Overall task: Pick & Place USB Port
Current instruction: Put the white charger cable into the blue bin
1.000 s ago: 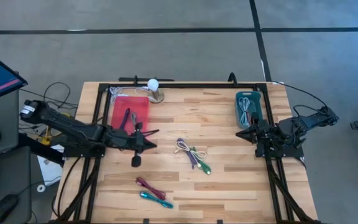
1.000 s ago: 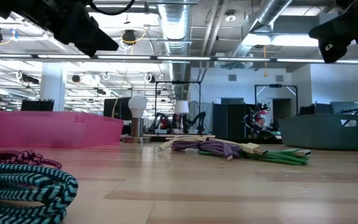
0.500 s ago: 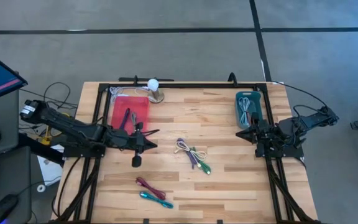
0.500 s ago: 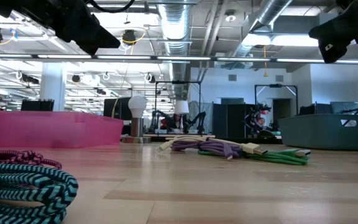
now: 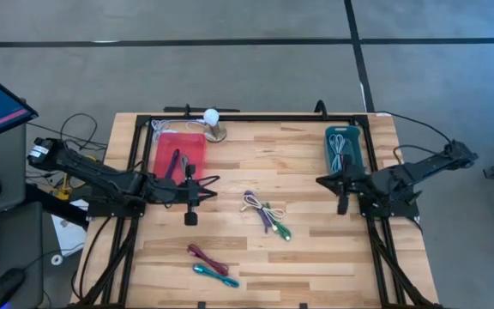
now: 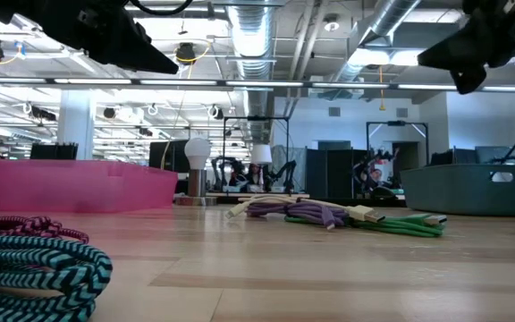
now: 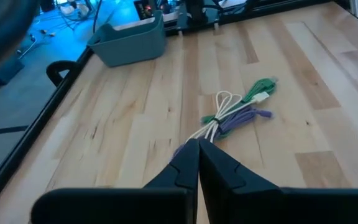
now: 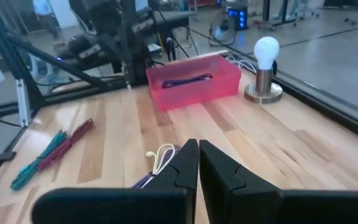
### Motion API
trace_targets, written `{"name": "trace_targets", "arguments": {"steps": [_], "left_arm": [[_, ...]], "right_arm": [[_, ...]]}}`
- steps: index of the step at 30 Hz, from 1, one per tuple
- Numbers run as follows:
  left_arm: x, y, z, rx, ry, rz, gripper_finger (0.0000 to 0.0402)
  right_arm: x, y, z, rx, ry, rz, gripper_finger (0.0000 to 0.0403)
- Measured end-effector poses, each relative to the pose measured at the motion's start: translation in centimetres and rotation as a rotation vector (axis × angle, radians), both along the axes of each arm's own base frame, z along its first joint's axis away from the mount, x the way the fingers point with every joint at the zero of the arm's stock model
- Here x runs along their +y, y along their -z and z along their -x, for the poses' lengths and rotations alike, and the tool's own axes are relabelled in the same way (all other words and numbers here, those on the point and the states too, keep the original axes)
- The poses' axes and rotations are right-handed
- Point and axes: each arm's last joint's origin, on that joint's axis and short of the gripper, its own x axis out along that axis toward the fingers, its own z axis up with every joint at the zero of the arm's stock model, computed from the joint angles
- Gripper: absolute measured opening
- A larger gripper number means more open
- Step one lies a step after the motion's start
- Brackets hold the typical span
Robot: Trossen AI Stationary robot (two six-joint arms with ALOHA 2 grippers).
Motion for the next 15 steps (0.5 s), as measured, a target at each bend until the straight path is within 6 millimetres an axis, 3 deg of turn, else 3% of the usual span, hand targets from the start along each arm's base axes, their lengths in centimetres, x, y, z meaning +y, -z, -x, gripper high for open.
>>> {"name": "trace_targets", "arguments": {"steps": [7,15], "left_arm": [[0.1,0.5,0.2,0.022,0.007,-0.032,0.0006],[0.9,0.5,2.9,-0.078,0.009,0.001,0.0008]], "right_arm": [[1.4,0.7,-3.0,0.032,-0.04,-0.01,0.0008],[2.3,0.2,-5.9,0.123,-0.045,-0.012,0.0008]]}}
